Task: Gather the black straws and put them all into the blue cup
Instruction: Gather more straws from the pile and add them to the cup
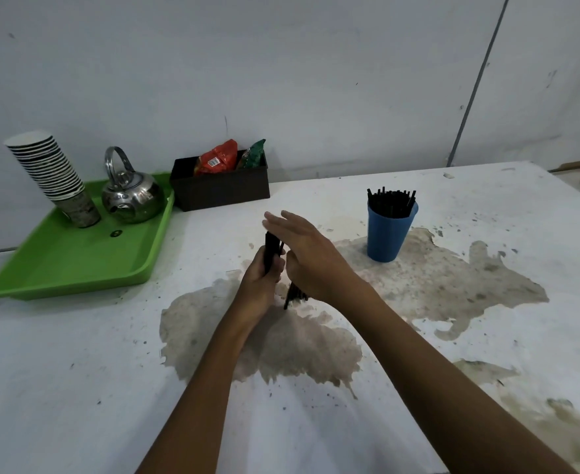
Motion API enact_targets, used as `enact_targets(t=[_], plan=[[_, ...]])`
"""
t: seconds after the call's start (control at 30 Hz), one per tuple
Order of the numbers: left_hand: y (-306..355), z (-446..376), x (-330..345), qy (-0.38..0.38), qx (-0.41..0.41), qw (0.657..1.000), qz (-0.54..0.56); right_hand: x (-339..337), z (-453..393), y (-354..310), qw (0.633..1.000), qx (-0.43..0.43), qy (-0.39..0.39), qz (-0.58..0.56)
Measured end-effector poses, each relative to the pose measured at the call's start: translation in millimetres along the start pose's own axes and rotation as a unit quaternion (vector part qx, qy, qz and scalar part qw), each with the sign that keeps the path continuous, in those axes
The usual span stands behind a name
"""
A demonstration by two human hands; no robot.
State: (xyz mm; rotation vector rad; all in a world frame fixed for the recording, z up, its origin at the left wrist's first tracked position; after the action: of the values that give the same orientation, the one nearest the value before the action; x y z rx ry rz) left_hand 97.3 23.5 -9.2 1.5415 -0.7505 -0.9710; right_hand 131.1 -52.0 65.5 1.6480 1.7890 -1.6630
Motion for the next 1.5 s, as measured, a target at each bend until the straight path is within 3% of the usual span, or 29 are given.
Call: enact_targets(t=[0.13, 0.27, 0.5, 0.7, 0.93, 1.17, 1.5], plan=[[0, -2, -2, 0.010, 0.000, 1.000, -0.022, -23, 34, 21, 0.989, 0.018, 0.136, -0.053], [10, -9, 4, 0.014, -0.005, 1.000, -0.026, -53, 76, 48, 0.954, 0.053, 0.296, 0.008], [65, -27, 36, 0.014, 0.025, 0.995, 0.093, -90, 127, 110, 0.878, 0.220, 0.426, 0.010], [116, -50, 76, 0.020, 0.065, 0.978, 0.195, -79, 131, 151, 0.854, 0.342, 0.392, -0.010], [163, -72, 115, 0.018, 0.094, 0.969, 0.228, -74, 124, 152, 0.857, 0.377, 0.346, 0.052], [165, -77, 144, 0.052, 0.124, 0.985, 0.106, -72, 125, 156, 0.850, 0.386, 0.355, 0.054], [143, -67, 150, 0.034, 0.177, 0.984, -0.015, -71, 125, 159, 0.851, 0.398, 0.336, 0.060]])
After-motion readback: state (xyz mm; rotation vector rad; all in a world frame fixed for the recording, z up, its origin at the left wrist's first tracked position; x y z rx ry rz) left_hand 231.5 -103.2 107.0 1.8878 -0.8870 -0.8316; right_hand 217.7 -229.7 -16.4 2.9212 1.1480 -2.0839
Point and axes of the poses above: each hand's wrist, its own z-axis away from the middle knuckle, its own x-axis out of the palm, y = z × x, the point moved 9 cm from there along -z, towards the middle knuckle, and after that the axes turned 3 degrees about -z, right-handed, at the moved point
